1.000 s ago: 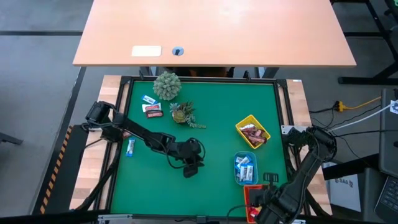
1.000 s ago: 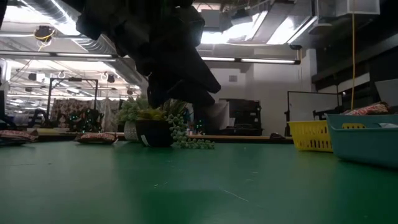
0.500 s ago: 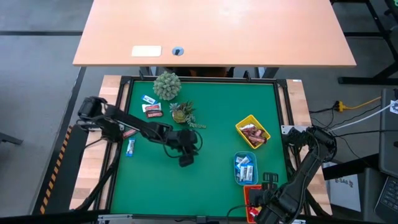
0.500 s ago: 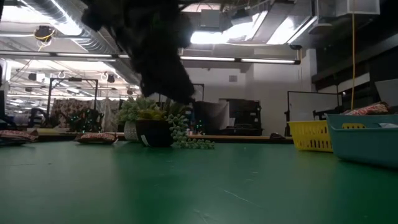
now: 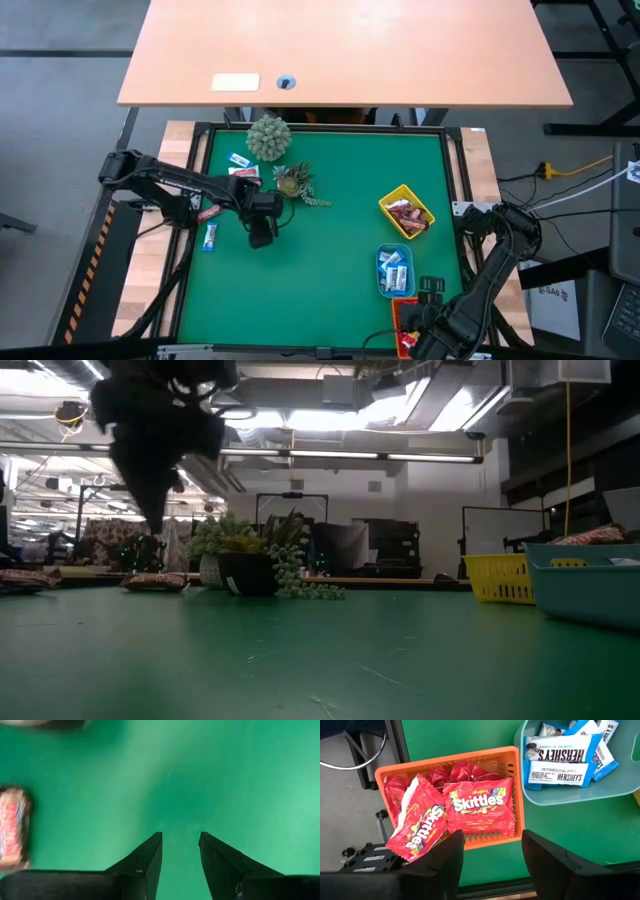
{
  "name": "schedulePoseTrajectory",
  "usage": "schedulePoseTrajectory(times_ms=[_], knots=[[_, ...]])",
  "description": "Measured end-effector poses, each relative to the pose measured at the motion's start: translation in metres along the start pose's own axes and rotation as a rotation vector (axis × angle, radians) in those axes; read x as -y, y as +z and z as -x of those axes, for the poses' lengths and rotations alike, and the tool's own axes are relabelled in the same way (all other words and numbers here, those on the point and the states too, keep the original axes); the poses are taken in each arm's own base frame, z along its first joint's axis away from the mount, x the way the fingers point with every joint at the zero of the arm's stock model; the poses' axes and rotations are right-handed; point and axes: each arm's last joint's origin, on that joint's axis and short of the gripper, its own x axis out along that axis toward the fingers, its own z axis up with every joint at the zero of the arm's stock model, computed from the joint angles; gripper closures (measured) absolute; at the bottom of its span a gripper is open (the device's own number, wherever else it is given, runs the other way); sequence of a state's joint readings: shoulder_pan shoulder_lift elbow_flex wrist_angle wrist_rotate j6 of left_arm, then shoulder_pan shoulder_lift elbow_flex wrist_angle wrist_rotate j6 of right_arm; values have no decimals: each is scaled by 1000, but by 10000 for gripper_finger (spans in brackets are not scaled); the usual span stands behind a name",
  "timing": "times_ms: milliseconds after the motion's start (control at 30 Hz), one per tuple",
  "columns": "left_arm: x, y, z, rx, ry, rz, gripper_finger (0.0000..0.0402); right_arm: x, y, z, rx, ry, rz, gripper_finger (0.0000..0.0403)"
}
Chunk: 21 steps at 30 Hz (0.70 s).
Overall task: Sort candy
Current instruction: Put the brown candy into the yellow bin
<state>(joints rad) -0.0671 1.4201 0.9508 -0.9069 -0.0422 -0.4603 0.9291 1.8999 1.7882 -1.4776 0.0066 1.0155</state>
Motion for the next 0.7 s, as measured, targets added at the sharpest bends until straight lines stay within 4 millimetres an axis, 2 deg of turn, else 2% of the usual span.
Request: schedulePoseTrajectory(times_ms=[200,400,500,700], knots=[[-11,1,-11,-78,113,12,225,-1,1,0,11,10,0,205],[-29,10,-20,-60,341,-125,173,-1,1,0,26,6,0,205],[-44,15,-21,-56,435,-138,166,-1,2,0,40,-2,-1,205],[-74,22,-21,-88,466,-83,172,-1,2,0,44,-2,-1,205]])
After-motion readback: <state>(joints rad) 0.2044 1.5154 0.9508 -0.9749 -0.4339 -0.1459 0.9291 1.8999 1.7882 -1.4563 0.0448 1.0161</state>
